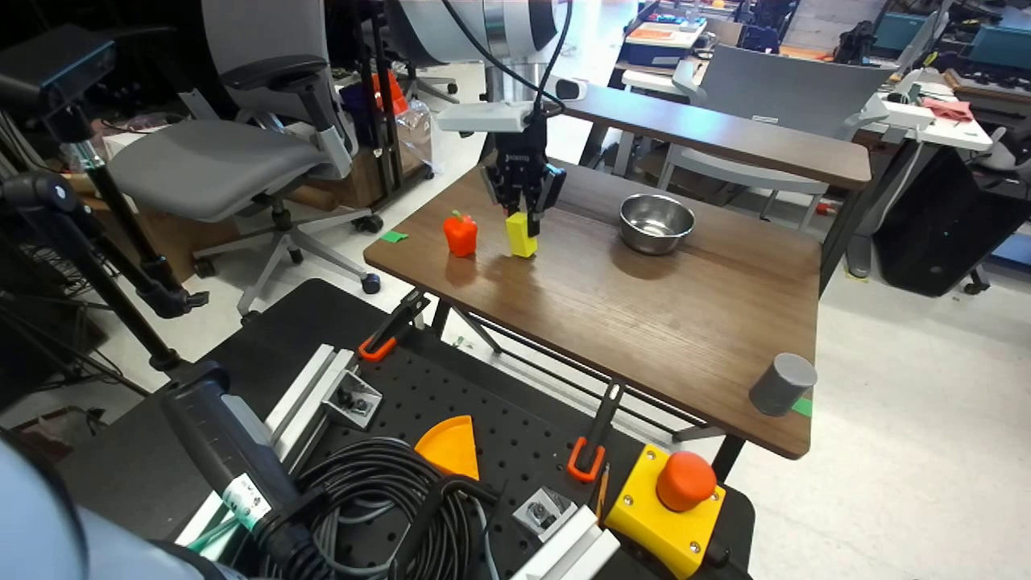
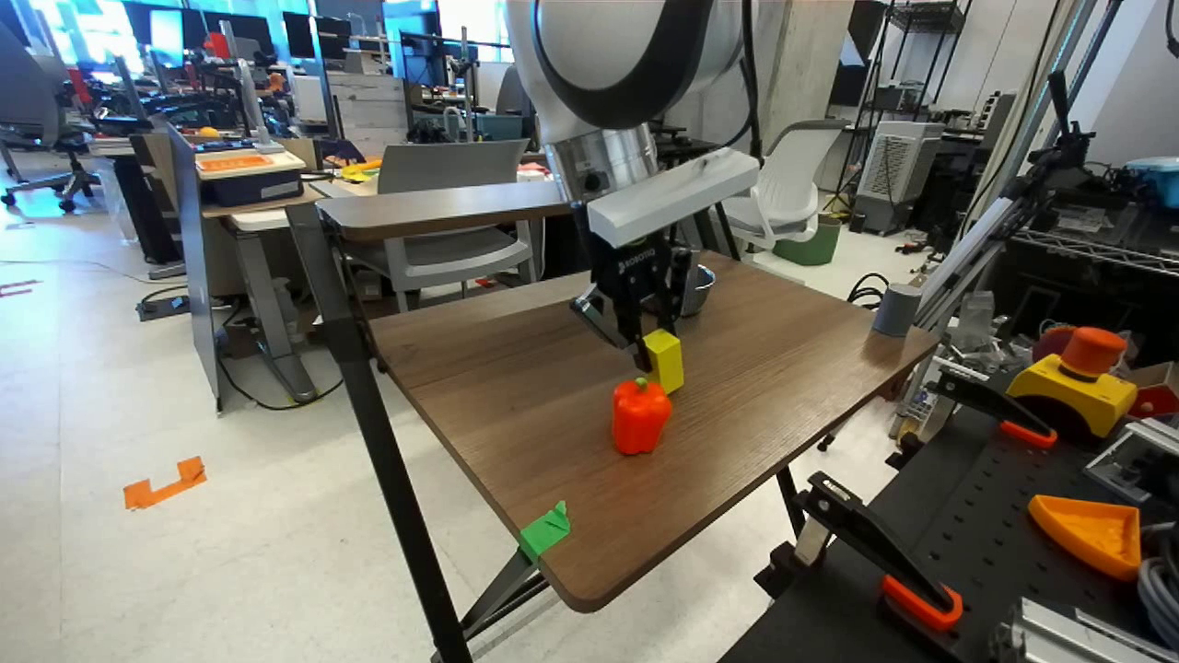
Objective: Put the yellow block inside the silver bowl
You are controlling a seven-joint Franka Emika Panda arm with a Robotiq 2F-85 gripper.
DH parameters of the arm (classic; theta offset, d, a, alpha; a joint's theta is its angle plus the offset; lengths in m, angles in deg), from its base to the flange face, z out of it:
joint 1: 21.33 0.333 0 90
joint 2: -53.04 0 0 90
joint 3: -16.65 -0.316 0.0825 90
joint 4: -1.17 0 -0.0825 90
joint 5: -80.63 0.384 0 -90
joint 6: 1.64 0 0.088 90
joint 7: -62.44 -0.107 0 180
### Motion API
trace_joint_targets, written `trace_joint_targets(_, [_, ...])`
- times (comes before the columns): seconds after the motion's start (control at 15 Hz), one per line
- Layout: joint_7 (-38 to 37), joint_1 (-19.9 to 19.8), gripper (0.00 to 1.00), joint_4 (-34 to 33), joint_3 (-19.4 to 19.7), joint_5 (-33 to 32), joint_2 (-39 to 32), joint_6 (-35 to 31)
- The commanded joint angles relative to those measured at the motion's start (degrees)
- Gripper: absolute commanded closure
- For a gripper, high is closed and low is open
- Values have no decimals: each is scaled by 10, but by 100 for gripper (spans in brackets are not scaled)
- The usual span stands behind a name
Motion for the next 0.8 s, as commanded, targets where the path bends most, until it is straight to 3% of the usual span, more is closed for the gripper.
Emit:
trace_joint_targets(0.0, [13,-16,92,-3,-6,32,41,4])
trace_joint_targets(0.33, [8,-63,92,-57,9,89,72,19])
trace_joint_targets(0.73, [-5,-137,92,-150,31,151,42,51])
